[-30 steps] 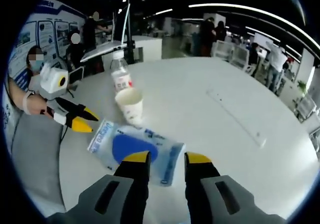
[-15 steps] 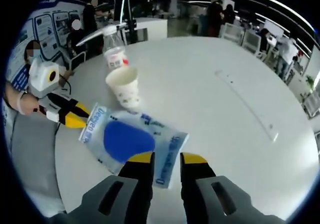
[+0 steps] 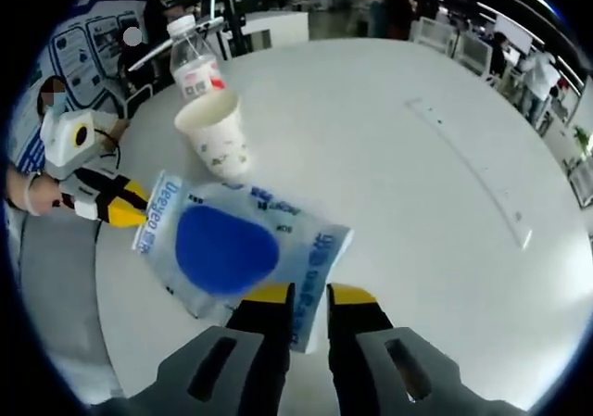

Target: Arrange the tabletop items into an orderly group along one side of the table until the central work area is clear of visible clutter.

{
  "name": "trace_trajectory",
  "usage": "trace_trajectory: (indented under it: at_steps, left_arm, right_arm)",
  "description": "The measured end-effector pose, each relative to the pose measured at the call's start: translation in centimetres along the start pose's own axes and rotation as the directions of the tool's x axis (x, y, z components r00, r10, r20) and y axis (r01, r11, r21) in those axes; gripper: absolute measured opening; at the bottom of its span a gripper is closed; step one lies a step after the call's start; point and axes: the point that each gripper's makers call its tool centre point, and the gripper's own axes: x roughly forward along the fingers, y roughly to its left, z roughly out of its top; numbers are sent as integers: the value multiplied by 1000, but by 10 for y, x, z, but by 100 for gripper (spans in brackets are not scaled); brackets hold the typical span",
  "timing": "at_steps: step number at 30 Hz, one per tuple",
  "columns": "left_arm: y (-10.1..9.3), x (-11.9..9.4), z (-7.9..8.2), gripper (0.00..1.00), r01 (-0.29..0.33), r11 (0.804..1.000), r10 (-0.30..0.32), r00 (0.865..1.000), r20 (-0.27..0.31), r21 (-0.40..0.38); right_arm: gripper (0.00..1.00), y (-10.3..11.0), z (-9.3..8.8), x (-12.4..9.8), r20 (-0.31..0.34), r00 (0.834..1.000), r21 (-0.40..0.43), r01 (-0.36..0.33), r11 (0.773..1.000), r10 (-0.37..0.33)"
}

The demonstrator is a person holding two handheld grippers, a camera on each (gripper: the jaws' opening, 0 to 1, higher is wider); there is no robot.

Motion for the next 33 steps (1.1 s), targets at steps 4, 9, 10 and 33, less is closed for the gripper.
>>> trace_trajectory:
  at_steps: [4,9,10,33]
  left_arm:
    - [-1,1,0,5,5,1000,-5,1000,-1,-6]
    - [-3,2,-1,3,12,1000,-12,1000,-4,0]
    - [-3,3,-1,2,11,1000,-11,1000,-4,3]
    - [-8,12,13,0,36,998,-36,999,-5,41]
  right_arm:
    - [9,-1,0,3,-5,1000,3,0,1000,0]
    - [6,1,-2,3,-15,1000,6,2,1000,-2]
    - [5,1,-4,3,-20,1000,8,6,1000,-6]
    - [0,7,-23,-17,-31,999,70,36,997,-34]
